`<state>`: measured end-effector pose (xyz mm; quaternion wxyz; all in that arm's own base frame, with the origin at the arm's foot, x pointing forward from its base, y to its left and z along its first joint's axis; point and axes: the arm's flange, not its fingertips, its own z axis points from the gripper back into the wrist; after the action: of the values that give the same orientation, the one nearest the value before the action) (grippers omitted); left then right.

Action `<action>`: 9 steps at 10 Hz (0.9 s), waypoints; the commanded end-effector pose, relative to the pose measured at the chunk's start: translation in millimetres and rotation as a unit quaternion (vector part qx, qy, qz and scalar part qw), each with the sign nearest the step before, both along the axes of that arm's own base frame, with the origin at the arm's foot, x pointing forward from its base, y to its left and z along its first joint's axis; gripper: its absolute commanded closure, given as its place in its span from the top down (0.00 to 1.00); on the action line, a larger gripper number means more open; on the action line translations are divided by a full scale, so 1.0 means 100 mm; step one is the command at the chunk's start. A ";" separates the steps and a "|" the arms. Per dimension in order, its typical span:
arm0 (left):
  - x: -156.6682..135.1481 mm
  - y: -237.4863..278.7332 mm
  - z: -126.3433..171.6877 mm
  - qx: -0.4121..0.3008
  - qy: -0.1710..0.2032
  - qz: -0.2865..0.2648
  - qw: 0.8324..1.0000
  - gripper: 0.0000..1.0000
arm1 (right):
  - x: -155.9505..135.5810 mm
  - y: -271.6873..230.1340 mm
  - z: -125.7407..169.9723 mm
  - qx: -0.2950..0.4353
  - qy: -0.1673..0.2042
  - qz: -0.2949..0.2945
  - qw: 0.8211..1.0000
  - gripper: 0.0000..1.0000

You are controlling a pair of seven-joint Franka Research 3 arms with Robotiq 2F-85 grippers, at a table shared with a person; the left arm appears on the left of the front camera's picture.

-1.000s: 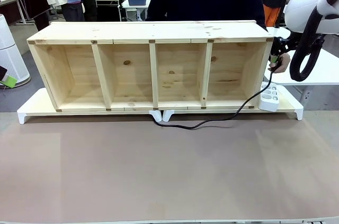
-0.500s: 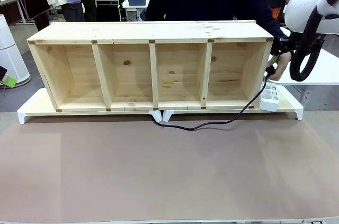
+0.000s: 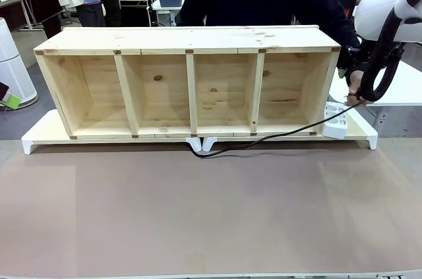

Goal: Perform cable management.
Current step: Release the Power Cable when the human grasps it.

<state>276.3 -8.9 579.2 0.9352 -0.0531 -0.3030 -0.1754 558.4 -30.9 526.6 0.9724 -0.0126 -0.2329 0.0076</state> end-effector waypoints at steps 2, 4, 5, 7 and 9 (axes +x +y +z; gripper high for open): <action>-0.02 0.00 -0.01 -0.004 0.005 0.003 1.000 1.00 | -0.01 -0.01 -0.01 0.000 0.002 -0.001 1.000 1.00; -0.02 0.00 -0.01 -0.004 0.005 0.003 1.000 1.00 | -0.01 -0.01 -0.01 0.000 0.002 -0.001 1.000 1.00; -0.02 0.00 -0.01 -0.004 0.005 0.003 1.000 1.00 | -0.01 -0.01 -0.01 0.000 0.002 -0.001 1.000 1.00; -0.02 0.00 -0.01 -0.004 0.005 0.003 1.000 1.00 | -0.01 -0.01 -0.01 0.000 0.002 -0.001 1.000 1.00; -0.02 0.00 -0.01 -0.004 0.005 0.003 1.000 1.00 | -0.01 -0.01 -0.01 0.000 0.002 -0.001 1.000 1.00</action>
<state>276.3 -8.9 579.2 0.9352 -0.0531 -0.3030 -0.1754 558.4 -30.9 526.6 0.9724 -0.0126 -0.2329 0.0076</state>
